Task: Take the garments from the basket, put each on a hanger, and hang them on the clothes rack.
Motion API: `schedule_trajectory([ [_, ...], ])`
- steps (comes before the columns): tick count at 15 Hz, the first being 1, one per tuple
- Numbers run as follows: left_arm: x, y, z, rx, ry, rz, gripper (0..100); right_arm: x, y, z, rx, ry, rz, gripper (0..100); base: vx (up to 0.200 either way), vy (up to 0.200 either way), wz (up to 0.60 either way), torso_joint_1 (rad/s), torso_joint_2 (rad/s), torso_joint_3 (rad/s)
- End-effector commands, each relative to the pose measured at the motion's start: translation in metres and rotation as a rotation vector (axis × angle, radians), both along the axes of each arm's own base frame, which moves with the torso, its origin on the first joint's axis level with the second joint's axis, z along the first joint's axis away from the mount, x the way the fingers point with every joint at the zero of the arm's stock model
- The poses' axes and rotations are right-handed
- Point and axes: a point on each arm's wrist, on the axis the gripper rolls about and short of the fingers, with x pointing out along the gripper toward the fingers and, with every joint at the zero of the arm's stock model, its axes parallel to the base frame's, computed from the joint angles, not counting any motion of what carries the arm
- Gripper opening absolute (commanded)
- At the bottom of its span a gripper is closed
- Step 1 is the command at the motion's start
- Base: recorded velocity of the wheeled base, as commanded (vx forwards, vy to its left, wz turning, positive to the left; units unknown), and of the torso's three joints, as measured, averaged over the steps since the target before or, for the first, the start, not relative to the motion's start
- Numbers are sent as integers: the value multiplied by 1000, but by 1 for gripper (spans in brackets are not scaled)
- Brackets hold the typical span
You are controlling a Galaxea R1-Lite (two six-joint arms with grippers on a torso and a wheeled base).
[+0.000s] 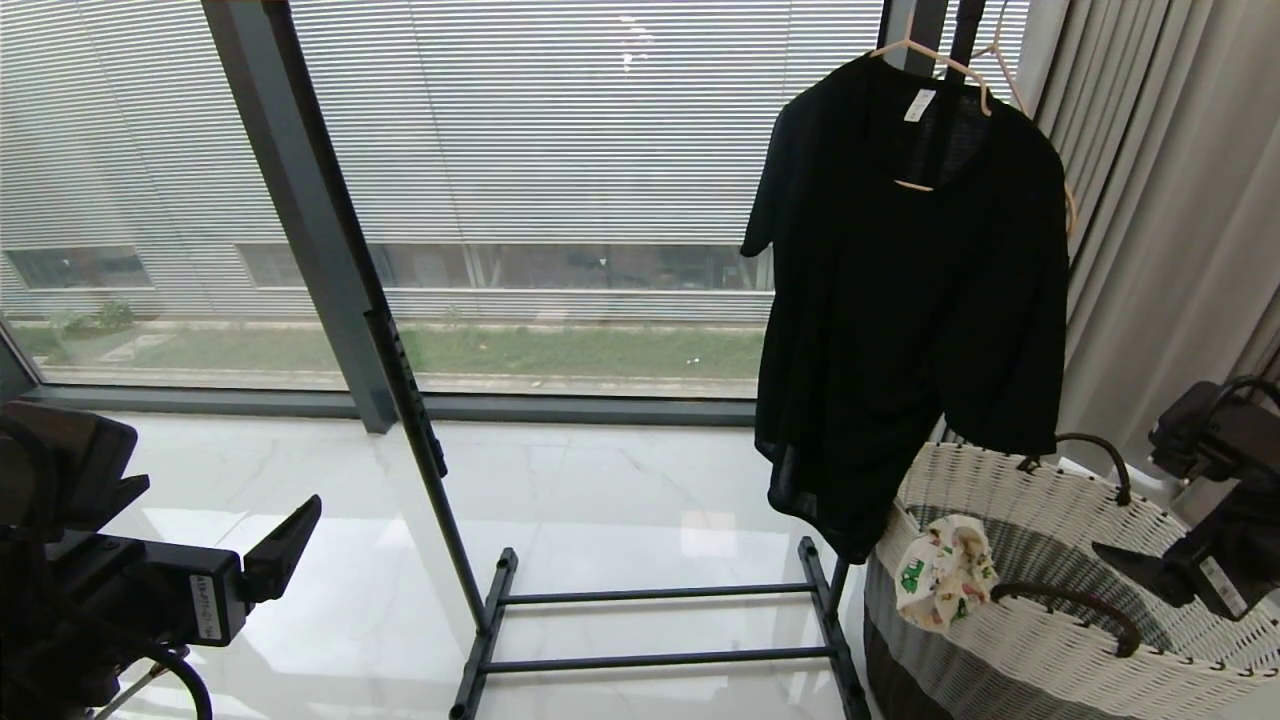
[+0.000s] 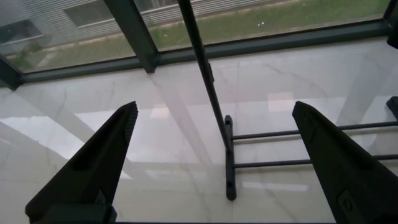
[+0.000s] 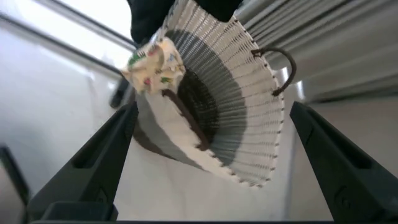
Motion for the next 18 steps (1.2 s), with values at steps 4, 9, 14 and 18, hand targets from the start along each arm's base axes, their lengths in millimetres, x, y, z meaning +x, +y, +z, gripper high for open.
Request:
schedule_trajectory([
  [4,17,-7,6,4,13,-1,100,-3,-13,-44,-134,170,117,100,200,0,0,6,4,2],
  [9,19,-8,12,10,-8,-4,100,19,-10,-77,-91,231,182,100,0,0,0,0,0,0],
  [14,18,-8,14,9,-15,-2,100,60,-10,-108,-91,221,162,100,0,0,0,0,0,0],
  [18,19,-8,13,8,-12,-1,100,86,-15,-127,-110,167,113,100,0,0,0,0,0,0],
])
